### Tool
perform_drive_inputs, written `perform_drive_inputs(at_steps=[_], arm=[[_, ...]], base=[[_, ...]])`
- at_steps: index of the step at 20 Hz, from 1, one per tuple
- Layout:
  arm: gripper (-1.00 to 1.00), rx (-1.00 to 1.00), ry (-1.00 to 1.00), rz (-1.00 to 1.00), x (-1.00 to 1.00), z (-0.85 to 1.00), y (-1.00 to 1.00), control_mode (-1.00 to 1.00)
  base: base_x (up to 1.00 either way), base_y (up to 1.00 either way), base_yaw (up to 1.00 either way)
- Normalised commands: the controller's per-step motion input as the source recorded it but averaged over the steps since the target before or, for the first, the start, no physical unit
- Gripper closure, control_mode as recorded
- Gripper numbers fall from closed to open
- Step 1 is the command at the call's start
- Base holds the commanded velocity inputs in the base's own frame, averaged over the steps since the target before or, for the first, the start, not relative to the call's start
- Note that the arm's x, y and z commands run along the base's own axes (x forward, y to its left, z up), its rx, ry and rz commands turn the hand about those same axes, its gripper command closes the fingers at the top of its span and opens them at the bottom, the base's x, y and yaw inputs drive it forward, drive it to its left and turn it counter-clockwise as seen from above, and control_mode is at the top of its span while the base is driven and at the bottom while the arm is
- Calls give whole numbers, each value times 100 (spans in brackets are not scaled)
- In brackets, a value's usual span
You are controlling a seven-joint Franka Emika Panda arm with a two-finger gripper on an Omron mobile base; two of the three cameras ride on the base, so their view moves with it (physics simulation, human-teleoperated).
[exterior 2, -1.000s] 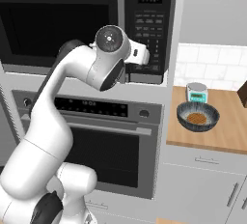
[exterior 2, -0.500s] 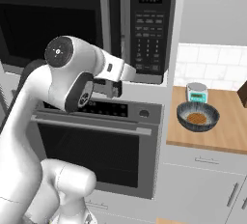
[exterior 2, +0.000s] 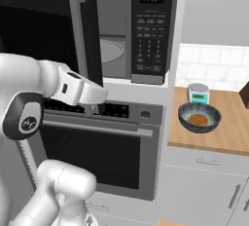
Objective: Open the microwave, place the bowl with waffle inside the microwave, then close the microwave door and turn it on.
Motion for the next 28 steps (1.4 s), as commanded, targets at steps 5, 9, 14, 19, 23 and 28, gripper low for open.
perform_drive_inputs(at_steps=[5,9,14,19,23,28], arm=[[100,-15,0,-31,-100,-1,34,-100],[100,-21,0,-34,-100,-6,52,-100],[100,-32,-2,-22,-86,-9,90,-100],[-100,-30,0,-9,-16,-21,98,-100],[-100,-15,2,-1,2,-5,44,-100],[-100,-3,-1,0,0,0,10,-100]], base=[[0,0,0],[0,0,0],[0,0,0],[0,0,0],[0,0,0],[0,0,0]])
